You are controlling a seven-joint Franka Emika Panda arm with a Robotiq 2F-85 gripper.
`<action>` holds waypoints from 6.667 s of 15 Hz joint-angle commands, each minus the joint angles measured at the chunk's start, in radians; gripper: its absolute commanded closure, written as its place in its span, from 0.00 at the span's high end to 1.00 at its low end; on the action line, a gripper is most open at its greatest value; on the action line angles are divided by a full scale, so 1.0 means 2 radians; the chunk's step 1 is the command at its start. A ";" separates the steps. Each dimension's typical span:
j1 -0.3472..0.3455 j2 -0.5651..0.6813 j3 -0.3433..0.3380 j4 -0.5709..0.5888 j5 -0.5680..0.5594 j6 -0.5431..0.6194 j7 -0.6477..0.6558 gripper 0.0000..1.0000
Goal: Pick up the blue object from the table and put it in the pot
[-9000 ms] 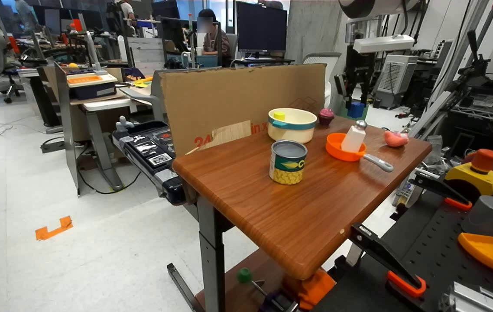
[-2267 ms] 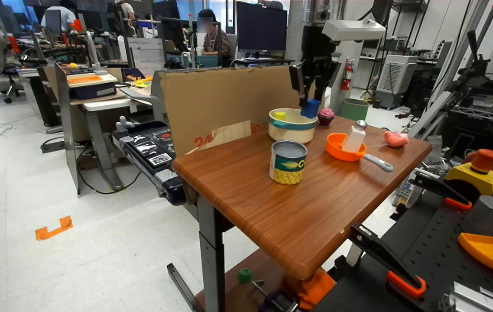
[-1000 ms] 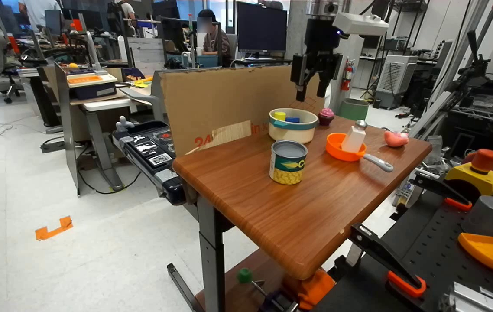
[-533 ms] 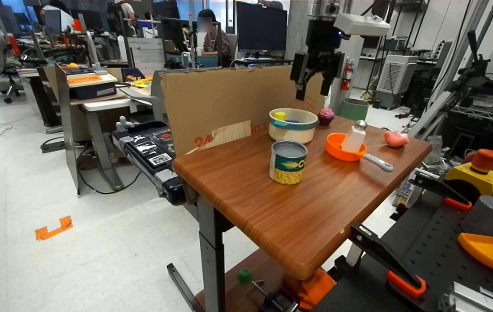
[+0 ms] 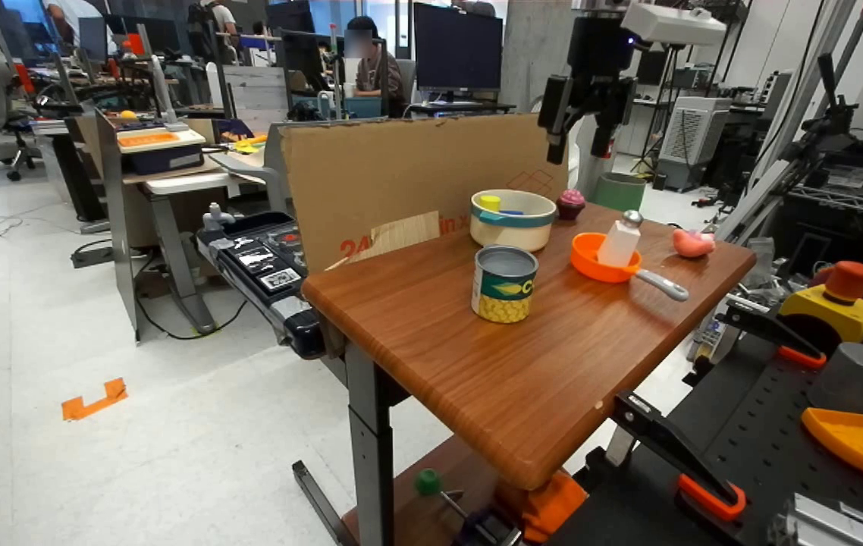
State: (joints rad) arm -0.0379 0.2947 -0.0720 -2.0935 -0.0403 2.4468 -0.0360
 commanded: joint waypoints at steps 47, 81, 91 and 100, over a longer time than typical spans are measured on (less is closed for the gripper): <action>-0.034 -0.223 -0.031 -0.240 -0.026 0.042 -0.101 1.00; -0.034 -0.223 -0.031 -0.240 -0.026 0.042 -0.101 1.00; -0.034 -0.223 -0.031 -0.240 -0.026 0.042 -0.101 1.00; -0.034 -0.223 -0.031 -0.240 -0.026 0.042 -0.101 1.00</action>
State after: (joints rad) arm -0.1043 -0.1506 -0.1345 -2.5752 -0.0916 2.5337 -0.2391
